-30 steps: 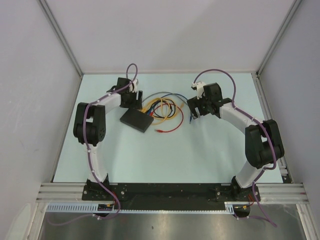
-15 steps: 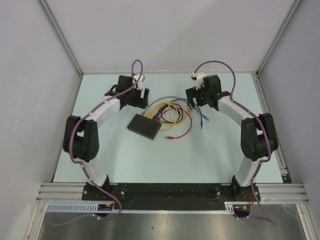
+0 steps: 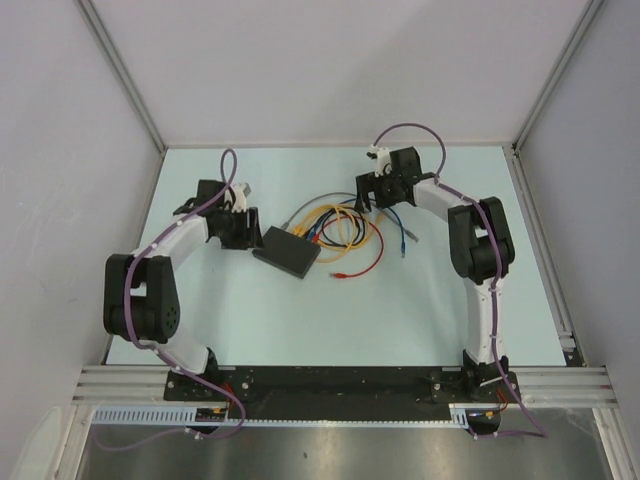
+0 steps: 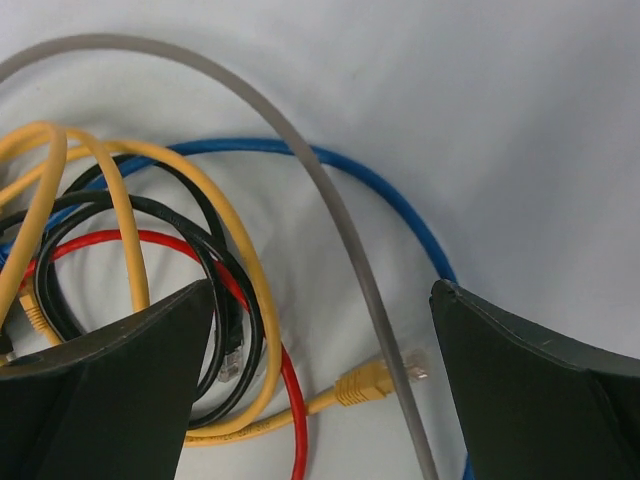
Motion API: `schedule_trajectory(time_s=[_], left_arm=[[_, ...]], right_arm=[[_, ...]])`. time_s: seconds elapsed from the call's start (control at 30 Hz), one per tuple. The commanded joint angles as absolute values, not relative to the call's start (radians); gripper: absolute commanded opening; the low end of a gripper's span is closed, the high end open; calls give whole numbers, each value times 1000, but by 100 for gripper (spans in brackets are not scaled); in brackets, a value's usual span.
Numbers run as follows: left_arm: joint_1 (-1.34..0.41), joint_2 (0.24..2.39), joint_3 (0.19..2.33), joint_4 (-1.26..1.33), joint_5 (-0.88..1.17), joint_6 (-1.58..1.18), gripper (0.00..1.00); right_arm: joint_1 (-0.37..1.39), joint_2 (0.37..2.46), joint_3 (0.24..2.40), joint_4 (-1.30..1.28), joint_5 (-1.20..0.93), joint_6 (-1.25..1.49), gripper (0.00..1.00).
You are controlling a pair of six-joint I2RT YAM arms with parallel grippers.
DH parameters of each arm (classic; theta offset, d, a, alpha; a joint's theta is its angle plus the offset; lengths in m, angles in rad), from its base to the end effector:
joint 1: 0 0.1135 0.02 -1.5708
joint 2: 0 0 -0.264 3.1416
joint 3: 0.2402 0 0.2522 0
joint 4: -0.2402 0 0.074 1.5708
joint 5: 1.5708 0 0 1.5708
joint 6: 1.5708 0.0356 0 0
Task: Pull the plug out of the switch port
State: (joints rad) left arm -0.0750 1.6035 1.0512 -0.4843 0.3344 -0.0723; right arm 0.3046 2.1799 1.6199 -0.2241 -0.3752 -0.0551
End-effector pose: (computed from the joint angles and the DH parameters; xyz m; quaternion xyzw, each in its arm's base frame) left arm 0.3217 -0.0359 0.2073 0.0452 0.9510 -0.1792 0.2477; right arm 0.4600 0.1583 0.1751 -0.2326 0.8800 0.2178 0.3522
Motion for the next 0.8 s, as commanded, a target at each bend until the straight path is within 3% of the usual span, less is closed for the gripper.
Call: schedule_trajectory(time_s=[0.0, 0.03, 0.17, 0.2, 0.4, 0.53, 0.77], left_arm=[[-77, 1578, 1025, -531, 488, -63, 56], [-77, 1585, 1017, -534, 501, -49, 55], [-77, 1657, 999, -543, 496, -31, 30], [-77, 1673, 1012, -555, 488, -31, 28], [-77, 1792, 1110, -581, 327, -25, 29], [-77, 1871, 1201, -591, 328, -31, 42], [-106, 1971, 1336, -594, 313, -6, 44]], right_arm=[[313, 2194, 1684, -244, -459, -37, 95], [319, 2192, 1678, -253, -450, -35, 93], [342, 2172, 1614, -252, -422, -40, 91], [347, 2171, 1603, -255, -419, -41, 90], [373, 2146, 1533, -276, -403, -52, 89], [380, 2125, 1488, -279, -393, -78, 88], [397, 2047, 1402, -288, -345, -147, 84]])
